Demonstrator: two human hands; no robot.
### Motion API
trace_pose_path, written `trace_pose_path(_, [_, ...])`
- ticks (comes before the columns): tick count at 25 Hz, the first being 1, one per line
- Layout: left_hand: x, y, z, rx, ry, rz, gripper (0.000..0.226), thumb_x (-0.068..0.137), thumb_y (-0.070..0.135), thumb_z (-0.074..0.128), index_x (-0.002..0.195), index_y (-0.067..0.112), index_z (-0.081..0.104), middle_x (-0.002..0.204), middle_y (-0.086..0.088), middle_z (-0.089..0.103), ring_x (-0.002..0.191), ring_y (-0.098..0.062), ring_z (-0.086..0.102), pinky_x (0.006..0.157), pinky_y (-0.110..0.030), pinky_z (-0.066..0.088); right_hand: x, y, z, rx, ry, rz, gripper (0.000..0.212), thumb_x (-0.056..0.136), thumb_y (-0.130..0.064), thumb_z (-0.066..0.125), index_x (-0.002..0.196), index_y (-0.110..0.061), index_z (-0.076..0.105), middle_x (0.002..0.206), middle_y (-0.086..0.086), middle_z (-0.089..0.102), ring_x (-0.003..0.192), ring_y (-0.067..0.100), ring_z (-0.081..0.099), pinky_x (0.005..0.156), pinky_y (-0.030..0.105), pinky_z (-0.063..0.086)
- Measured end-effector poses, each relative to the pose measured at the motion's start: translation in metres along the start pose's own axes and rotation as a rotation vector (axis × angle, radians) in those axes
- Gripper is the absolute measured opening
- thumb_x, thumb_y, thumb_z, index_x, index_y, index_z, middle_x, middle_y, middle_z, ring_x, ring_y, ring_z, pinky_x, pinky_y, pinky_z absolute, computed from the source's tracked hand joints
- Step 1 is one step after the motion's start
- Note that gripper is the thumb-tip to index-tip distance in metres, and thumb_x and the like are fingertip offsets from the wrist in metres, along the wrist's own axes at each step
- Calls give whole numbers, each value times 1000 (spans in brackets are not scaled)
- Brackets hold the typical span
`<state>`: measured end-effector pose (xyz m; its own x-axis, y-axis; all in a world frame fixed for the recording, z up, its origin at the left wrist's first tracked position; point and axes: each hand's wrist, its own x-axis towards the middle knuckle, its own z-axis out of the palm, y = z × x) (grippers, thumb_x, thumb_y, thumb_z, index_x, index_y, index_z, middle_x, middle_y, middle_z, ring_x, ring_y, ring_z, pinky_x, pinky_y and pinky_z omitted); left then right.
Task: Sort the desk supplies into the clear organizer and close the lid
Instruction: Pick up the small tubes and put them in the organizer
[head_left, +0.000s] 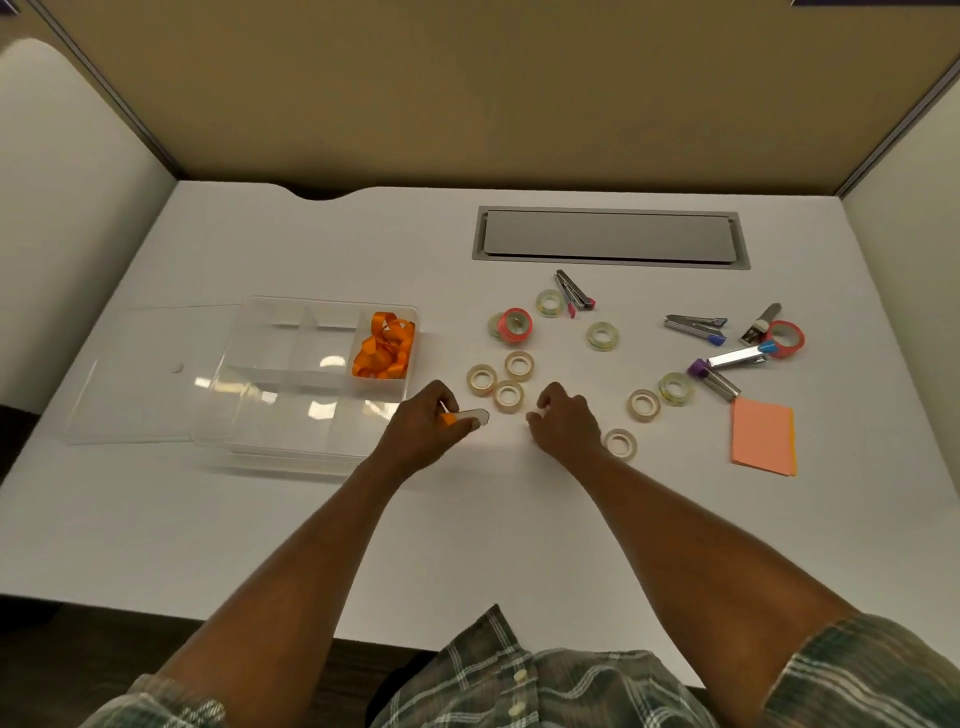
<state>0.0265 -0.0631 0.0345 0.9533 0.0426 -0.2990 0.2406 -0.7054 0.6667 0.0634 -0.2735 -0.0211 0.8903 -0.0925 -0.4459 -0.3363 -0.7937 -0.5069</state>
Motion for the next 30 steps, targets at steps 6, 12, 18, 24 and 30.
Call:
trace_pose_path(6, [14, -35, -64, -528, 92, -227, 42, 83, 36, 75, 91, -4, 62, 78, -11, 64, 76, -22, 65, 72, -38, 58, -20, -49, 6, 223, 87, -190, 46, 86, -13, 53, 130, -23, 44, 102, 8, 61, 88, 31, 63, 75, 33, 47])
trace_pose_path(12, [22, -66, -88, -767, 41, -418, 37, 93, 24, 65, 120, 6, 49, 103, -26, 67, 80, -37, 74, 70, -46, 62, -48, -149, 43, 707, -229, -98, 38, 89, -15, 62, 125, -24, 53, 110, 9, 64, 92, 27, 69, 75, 41, 63])
trace_pose_path(18, [30, -74, -100, -621, -59, -462, 28, 95, 27, 60, 116, 9, 54, 103, -20, 66, 75, -26, 68, 66, -41, 61, -60, -197, 70, 542, -279, -83, 37, 92, -24, 56, 128, -27, 51, 115, 4, 64, 94, 23, 66, 72, 39, 60])
trace_pose_path(24, [31, -52, -104, -784, -172, -566, 52, 96, 63, 38, 116, 20, 60, 98, -5, 69, 86, -21, 66, 66, -34, 52, -63, -221, 76, 880, -365, 251, 27, 102, -35, 41, 114, -19, 59, 108, 7, 69, 93, 23, 67, 68, 32, 54])
trace_pose_path(30, [30, -48, -92, -800, -216, -586, 80, 87, 79, 25, 143, 26, 44, 132, -6, 60, 103, -20, 58, 62, -29, 43, -68, -230, 76, 957, -318, 309, 47, 106, -37, 33, 143, -9, 44, 149, 12, 46, 134, 35, 46, 103, 44, 40])
